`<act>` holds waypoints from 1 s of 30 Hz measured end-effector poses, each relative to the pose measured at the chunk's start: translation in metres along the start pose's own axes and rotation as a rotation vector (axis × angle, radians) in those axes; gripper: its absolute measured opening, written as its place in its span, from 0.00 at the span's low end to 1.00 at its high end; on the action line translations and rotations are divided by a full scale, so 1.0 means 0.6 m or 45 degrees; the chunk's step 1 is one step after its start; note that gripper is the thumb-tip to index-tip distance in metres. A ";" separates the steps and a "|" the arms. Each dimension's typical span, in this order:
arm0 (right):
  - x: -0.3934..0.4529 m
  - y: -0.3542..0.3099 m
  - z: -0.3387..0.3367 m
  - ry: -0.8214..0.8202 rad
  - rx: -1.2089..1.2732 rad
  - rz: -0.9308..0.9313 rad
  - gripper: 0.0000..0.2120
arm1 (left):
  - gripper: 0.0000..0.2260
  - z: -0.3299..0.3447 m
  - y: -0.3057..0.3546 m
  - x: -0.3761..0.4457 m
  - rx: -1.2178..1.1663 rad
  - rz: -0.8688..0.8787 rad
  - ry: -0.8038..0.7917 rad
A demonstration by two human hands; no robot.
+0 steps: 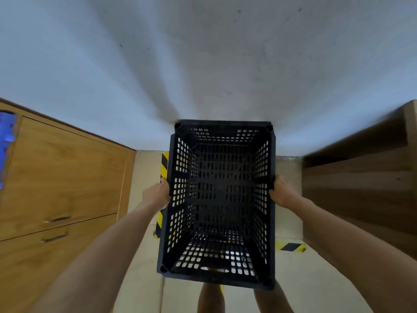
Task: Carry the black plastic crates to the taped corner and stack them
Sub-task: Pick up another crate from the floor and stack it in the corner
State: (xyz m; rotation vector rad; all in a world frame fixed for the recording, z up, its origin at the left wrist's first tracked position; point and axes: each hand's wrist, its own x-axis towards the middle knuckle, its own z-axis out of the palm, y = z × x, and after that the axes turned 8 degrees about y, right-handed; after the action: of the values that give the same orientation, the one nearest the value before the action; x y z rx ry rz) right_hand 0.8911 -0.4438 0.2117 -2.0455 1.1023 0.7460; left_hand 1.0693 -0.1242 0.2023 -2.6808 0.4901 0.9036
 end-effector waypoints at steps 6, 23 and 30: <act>0.008 -0.020 0.014 0.048 -0.051 -0.021 0.27 | 0.23 0.017 -0.016 0.020 0.005 0.012 0.004; -0.017 -0.025 0.025 -0.015 -0.173 0.017 0.22 | 0.18 0.020 -0.023 0.016 -0.059 -0.013 0.002; -0.078 -0.059 0.001 0.081 -0.472 -0.130 0.22 | 0.21 -0.053 -0.027 -0.014 -0.070 0.093 0.045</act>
State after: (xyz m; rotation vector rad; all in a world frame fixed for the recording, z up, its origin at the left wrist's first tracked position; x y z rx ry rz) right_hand 0.8991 -0.4071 0.2565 -2.4299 0.9381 0.8912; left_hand 1.0860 -0.1189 0.2342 -2.7484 0.5832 0.9038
